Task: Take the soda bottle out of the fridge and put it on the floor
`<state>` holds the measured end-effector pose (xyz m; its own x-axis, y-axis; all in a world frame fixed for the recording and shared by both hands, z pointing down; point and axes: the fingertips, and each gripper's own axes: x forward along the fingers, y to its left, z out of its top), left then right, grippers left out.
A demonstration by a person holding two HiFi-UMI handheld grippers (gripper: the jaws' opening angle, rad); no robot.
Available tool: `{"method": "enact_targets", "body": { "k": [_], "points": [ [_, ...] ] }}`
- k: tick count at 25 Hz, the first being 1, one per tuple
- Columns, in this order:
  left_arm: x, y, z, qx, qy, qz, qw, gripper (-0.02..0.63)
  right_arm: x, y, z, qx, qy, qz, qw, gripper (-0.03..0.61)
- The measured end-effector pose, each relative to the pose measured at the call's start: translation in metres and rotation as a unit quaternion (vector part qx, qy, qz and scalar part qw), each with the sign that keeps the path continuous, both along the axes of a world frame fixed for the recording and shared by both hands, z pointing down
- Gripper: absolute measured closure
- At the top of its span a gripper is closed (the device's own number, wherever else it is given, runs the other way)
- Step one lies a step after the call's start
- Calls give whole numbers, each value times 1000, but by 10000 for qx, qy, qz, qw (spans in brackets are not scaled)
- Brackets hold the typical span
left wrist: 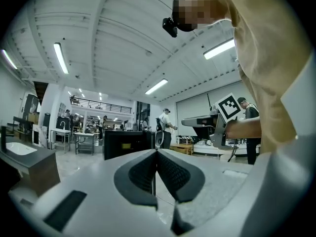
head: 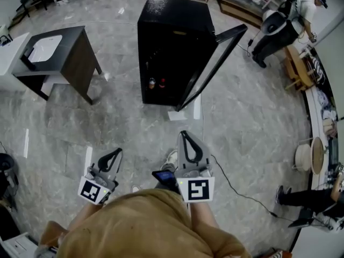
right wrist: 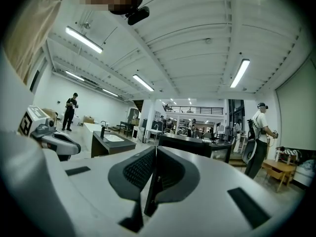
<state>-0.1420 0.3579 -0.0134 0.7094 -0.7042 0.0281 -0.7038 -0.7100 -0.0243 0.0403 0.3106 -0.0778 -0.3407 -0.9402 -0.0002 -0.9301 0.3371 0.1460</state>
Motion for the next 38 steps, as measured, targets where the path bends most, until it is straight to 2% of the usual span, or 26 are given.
{"method": "enact_targets", "body": {
  "k": [10,16,21,25,31,35,38],
  "points": [
    [114,-148,-11,-156,-39,-251,9996,619,113,-152,5,-143,-218,-257,9993,575],
    [165,-203,-17,-148,81,-344,9993,618,154,-215,16,-181,-373,-584,9974,577],
    [166,-223,-17,-229,20,-699,9973,618,151,-242,22,-179,-369,-1008,9941,577],
    [167,-233,-15,-161,-84,-792,9967,618,153,-253,26,-202,-409,-1136,9925,577],
    [161,-252,-16,-146,-9,-800,9967,618,150,-266,29,-257,-292,-1071,9935,577],
    [151,-264,-7,-188,92,-578,9981,619,140,-270,34,-277,-138,-875,9957,577],
    [136,-283,-7,-78,127,-486,9987,620,127,-281,38,-369,-43,-734,9966,577]
  ]
}}
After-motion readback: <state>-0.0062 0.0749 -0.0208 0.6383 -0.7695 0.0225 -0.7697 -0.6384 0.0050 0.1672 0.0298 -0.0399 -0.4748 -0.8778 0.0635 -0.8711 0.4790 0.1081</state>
